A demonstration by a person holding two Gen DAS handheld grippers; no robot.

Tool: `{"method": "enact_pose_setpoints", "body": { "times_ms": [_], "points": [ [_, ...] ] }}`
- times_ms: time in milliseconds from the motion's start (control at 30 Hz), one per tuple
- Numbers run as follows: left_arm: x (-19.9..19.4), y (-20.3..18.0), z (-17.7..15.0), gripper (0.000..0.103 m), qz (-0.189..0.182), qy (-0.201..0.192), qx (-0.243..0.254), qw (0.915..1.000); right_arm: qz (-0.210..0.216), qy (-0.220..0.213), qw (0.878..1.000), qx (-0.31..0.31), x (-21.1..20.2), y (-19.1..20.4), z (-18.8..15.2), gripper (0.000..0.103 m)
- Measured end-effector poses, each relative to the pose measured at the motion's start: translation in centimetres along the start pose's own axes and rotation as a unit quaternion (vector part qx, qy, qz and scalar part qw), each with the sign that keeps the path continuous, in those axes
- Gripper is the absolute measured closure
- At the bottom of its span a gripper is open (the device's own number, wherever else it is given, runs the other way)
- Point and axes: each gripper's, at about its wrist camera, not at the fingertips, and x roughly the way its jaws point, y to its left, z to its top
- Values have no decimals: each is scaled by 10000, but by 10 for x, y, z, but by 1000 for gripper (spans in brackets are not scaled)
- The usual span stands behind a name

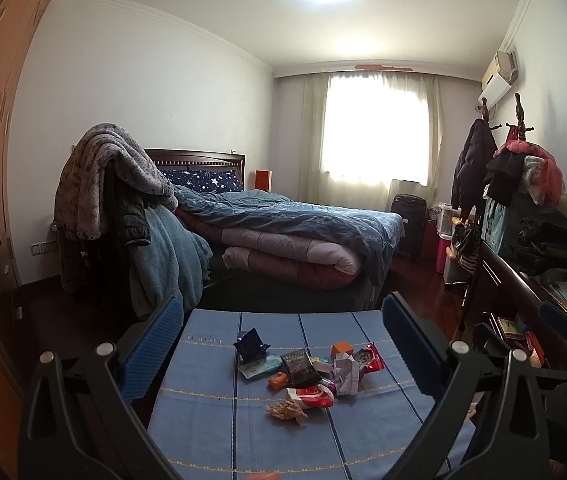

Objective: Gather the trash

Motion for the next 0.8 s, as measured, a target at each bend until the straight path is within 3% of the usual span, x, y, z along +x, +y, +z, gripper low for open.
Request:
{"method": "enact_pose_setpoints", "body": {
  "times_ms": [267,800],
  "points": [
    [15,-1,-4,3,-10,104,59,9999,-5,92,9999,51,10,-4,-3,4],
    [9,-4,-5,3,-16,20,89,10000,-13,86,10000,15,14,-3,-1,4]
  ]
}}
